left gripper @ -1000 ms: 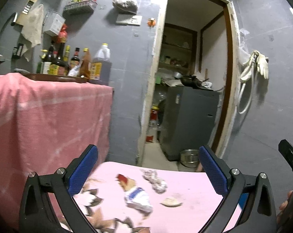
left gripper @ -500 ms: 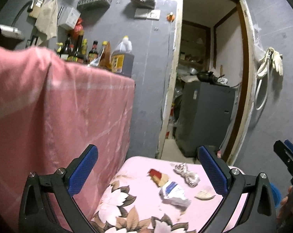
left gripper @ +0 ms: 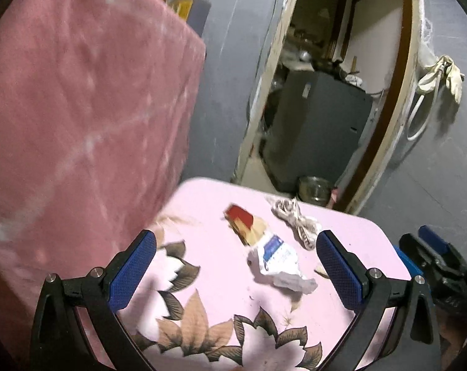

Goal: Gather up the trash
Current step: 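Move both tools back over the table toward the bread crust and white packet, then grasp the bread crust with the right tool while the left tool grasps the white-purple packet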

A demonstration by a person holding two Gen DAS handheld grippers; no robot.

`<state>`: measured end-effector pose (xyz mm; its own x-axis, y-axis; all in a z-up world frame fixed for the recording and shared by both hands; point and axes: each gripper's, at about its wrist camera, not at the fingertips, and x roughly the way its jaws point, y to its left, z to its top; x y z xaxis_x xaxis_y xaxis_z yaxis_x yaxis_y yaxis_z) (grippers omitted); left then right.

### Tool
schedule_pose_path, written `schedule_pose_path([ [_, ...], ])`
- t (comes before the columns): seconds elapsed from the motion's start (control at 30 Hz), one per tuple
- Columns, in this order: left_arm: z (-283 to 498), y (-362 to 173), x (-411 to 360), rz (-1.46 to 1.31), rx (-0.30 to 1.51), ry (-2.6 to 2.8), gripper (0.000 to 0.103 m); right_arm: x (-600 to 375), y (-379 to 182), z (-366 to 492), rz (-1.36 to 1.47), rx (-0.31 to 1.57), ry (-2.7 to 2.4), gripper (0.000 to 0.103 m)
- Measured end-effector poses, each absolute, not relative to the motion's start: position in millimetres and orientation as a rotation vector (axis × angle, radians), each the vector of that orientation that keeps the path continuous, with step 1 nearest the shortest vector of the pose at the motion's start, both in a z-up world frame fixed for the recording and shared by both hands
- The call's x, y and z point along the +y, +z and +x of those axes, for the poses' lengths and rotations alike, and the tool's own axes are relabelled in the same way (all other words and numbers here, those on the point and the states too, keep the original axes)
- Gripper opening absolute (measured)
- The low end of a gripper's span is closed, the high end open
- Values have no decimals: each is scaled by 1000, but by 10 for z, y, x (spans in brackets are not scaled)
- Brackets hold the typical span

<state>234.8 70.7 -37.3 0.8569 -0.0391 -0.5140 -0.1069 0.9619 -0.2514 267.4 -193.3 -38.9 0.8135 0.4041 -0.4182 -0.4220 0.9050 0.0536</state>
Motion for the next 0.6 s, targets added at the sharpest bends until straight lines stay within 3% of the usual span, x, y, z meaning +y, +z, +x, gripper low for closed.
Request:
schedule_pose_path([
  [0.1, 2439, -446, 706, -313, 593, 19, 101, -1926, -469, 2770, -55, 496, 463, 100],
  [0.27, 2558, -539, 678, -350, 662, -11, 100, -1892, -554, 2925, -52, 596, 507, 83],
  [0.33, 2596, -549, 656, -353, 682, -28, 95, -1848, -599, 2990, -66, 641, 522, 81],
  [0.5, 2722, -592, 597, -348, 751, -83, 72, -1651, -727, 3105, -137, 748, 548, 74],
  [0.6, 2774, -616, 605, -364, 785, -99, 65, -1542, -813, 3133, -199, 799, 560, 69],
])
